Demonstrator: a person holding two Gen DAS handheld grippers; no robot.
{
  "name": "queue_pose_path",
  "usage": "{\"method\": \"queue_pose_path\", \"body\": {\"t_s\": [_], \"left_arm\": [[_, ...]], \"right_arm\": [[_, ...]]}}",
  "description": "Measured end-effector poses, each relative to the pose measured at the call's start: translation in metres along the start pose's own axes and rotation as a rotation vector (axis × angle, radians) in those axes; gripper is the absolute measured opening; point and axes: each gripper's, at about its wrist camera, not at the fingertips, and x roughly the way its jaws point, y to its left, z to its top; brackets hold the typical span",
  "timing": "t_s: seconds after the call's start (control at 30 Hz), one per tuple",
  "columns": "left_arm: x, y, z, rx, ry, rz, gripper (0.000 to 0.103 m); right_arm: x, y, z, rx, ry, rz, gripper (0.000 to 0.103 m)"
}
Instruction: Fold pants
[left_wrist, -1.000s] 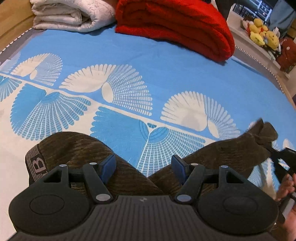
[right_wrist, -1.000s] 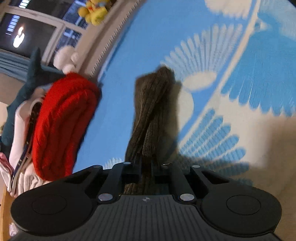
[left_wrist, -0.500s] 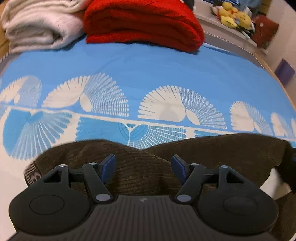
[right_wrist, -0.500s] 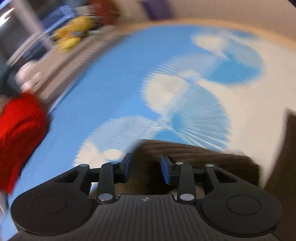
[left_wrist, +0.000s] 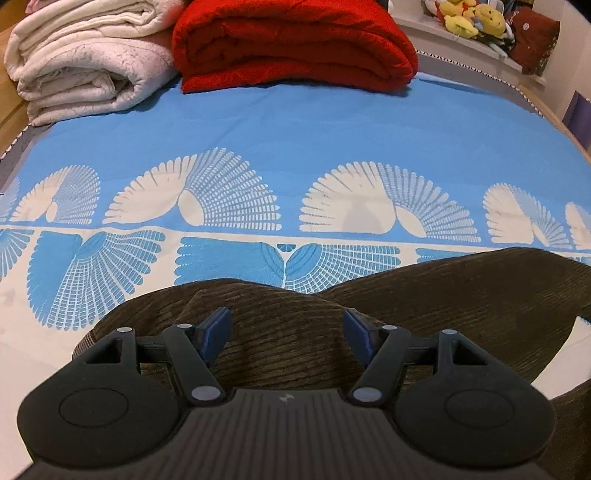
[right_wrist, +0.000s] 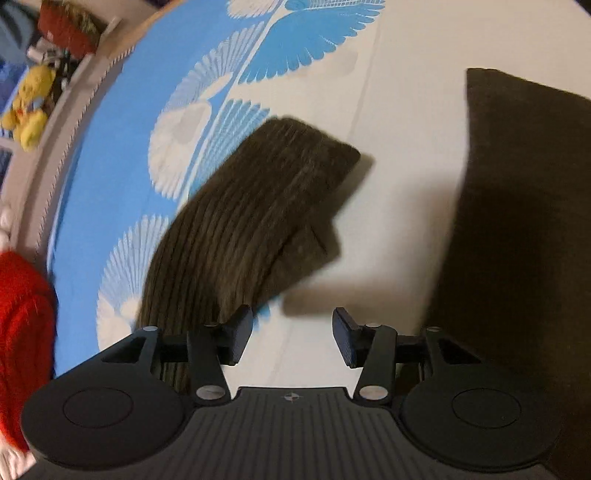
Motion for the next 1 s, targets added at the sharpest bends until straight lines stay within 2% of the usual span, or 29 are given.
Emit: {"method": "queue_pose_path", "body": {"t_s": [0.1,0.23,0.37,0.43,0.53,0.63,0.7,0.77,0.9,1.0], "left_arm": [[0.003,-0.004,-0.001,0.017,0.003,0.003,0.072],[0.008,-0.006,-0.001,0.031,0.011,0.016,0.073],[0.011,-0.008,-0.001,0.037,0.013,0.016,0.073],[0.011,-0.010,-0.001,0.042,0.010,0.011,0.073],[0.011,-0.012,-0.002,0.050,0.014,0.011,0.073],[0.011,-0.012,-0.003,0.058,0.015,0.014,0.073],[0.011,-0.011,-0.003,0.053,0.016,0.018,0.073],[0.011,-0.010,-0.003,0.051,0.017,0.020,0.073],[0.010,-0.014,-0.004,0.069,0.016,0.002,0.072],[0.010,-0.017,-0.005,0.083,0.015,-0.012,0.073]], "right_arm": [[0.006,0.002,0.004,0.038,-0.020,0.052,0.050],[0.003,0.004,0.002,0.077,0.000,0.068,0.050],[-0.012,0.011,0.002,0.045,0.011,0.097,0.050],[-0.009,0.016,0.004,0.003,-0.013,0.117,0.046],[-0.001,0.013,0.011,-0.006,-0.050,0.072,0.045],[0.007,0.005,0.018,0.022,-0.067,0.098,0.035],[0.007,0.005,0.020,0.017,-0.088,0.136,0.019],[0.005,0.010,0.023,-0.017,-0.112,0.164,0.009],[-0.007,0.025,0.026,-0.115,-0.173,0.252,0.005],[-0.039,0.046,0.029,-0.216,-0.265,0.427,0.003]]}}
